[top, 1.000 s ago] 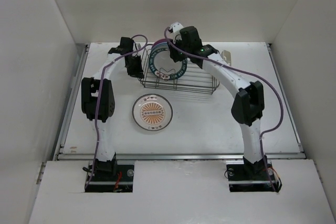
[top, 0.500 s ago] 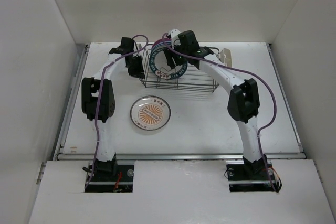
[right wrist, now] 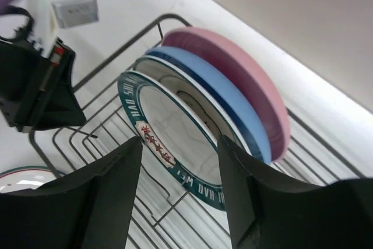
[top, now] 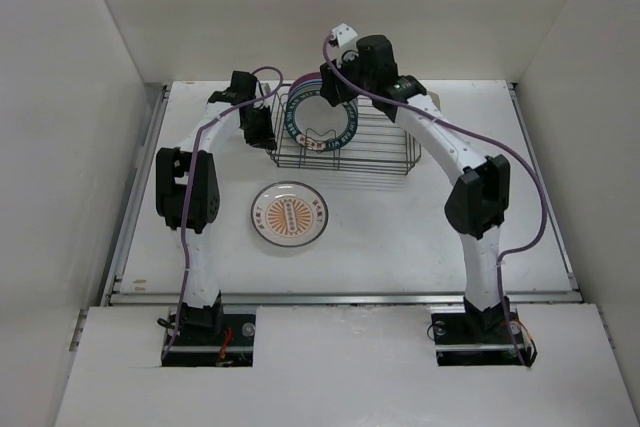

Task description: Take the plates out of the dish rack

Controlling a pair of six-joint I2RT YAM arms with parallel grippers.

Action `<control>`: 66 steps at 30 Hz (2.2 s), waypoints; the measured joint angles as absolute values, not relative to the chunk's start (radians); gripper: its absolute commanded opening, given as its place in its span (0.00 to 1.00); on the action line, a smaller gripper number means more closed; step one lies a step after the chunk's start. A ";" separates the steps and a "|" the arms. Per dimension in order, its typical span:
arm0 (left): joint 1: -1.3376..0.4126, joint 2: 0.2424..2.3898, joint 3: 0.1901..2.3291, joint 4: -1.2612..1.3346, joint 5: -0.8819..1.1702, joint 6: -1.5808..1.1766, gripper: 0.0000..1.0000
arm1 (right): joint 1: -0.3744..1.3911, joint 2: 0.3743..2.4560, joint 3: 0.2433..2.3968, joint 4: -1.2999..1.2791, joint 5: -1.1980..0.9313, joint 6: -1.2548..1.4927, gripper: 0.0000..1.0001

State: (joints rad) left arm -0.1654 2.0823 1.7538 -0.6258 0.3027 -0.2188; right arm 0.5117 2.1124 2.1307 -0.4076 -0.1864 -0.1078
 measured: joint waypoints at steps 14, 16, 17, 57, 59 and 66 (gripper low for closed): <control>-0.163 2.082 1.755 -0.630 0.287 -0.215 0.00 | 0.486 2.264 2.146 -0.367 -0.186 -0.106 0.29; -0.163 2.082 1.755 -0.630 0.284 -0.215 0.00 | 0.486 2.264 2.146 -0.367 -0.183 -0.111 0.14; -0.163 2.082 1.756 -0.630 0.284 -0.214 0.00 | 0.486 2.264 2.146 -0.368 -0.183 -0.112 0.09; -0.155 2.083 1.855 -0.694 0.249 -0.215 0.29 | 0.662 1.892 1.555 -0.330 -0.472 0.059 0.00; -0.155 2.083 1.857 -0.696 0.241 -0.213 0.30 | 0.691 1.940 1.556 -0.324 -0.462 0.073 0.00; -0.155 2.058 1.860 -0.696 0.228 -0.210 0.33 | 0.734 2.048 1.603 -0.307 -0.389 0.121 0.08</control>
